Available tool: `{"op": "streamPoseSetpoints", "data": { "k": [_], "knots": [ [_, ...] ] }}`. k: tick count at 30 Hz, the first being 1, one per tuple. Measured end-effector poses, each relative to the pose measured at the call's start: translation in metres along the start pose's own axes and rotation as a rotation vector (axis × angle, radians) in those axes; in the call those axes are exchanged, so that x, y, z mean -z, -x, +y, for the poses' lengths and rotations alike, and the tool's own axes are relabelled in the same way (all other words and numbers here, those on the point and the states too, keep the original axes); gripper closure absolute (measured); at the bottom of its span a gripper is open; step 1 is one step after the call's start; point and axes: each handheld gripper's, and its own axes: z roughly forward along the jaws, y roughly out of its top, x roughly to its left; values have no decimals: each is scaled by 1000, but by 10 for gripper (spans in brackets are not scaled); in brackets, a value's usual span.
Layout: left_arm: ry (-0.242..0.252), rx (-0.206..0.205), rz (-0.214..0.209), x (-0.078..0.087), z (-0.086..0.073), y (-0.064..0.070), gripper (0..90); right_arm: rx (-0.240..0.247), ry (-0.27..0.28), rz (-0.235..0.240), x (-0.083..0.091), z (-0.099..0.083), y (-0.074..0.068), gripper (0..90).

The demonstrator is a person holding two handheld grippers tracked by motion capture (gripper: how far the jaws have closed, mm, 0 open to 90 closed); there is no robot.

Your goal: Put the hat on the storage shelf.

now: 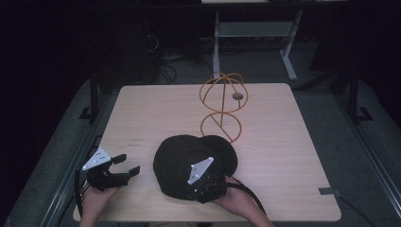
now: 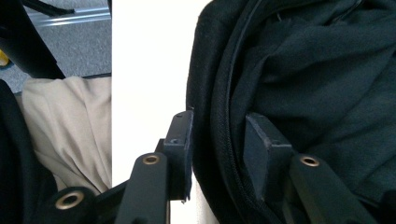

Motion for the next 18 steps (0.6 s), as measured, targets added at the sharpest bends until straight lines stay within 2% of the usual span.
{"op": "streamPoseSetpoints", "data": {
  "k": [4,11,18],
  "knots": [
    [-2,-3,0,1,0,0,195,-14,-27,-1,-5,1,-1,659],
    [-3,-4,-3,-1,0,0,195,-3,-67,-12,-12,5,-2,704],
    [-5,-6,-8,-1,0,0,195,5,-82,-13,-13,7,-2,758]
  ]
}}
